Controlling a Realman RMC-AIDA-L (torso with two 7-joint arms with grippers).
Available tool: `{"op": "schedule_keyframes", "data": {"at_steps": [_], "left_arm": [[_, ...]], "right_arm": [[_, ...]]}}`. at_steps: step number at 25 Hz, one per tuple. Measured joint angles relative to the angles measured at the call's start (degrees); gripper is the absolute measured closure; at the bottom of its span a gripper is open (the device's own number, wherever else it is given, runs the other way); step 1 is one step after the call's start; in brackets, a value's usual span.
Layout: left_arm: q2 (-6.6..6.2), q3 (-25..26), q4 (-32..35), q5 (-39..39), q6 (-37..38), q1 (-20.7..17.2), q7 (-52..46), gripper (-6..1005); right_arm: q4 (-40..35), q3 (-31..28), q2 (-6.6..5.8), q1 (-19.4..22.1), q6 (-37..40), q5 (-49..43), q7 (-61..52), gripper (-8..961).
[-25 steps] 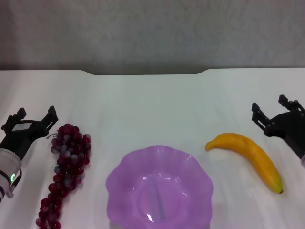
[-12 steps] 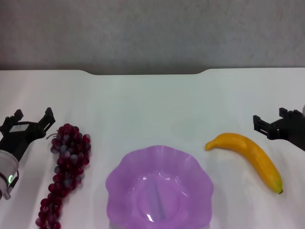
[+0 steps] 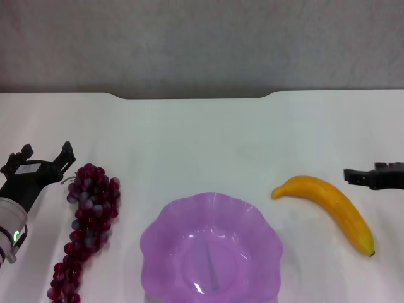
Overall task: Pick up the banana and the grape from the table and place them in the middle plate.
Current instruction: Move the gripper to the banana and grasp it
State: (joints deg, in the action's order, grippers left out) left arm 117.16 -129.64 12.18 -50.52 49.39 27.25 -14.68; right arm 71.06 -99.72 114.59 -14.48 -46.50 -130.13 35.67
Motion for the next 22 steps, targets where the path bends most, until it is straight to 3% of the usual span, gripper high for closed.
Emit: {"op": "schedule_keyframes", "data": {"at_steps": [5,16,22], "left_arm": [[-0.01,0.0,0.2,0.1,0.0,0.0,0.0,113],[0.03,0.0,0.4,0.5,0.0,0.3,0.0,114],[0.02,0.0,0.6,0.8,0.0,0.4,-0.1,115]], "right_arm": [[-2.0,-0.8,0.09,-1.0,-0.6,-1.9,-0.7,181],[-16.3,0.5,0.14,-8.4,2.6,-2.4,2.6,182],[-19.5,0.6,0.00,-10.5,4.6,-3.0,3.6,185]]}}
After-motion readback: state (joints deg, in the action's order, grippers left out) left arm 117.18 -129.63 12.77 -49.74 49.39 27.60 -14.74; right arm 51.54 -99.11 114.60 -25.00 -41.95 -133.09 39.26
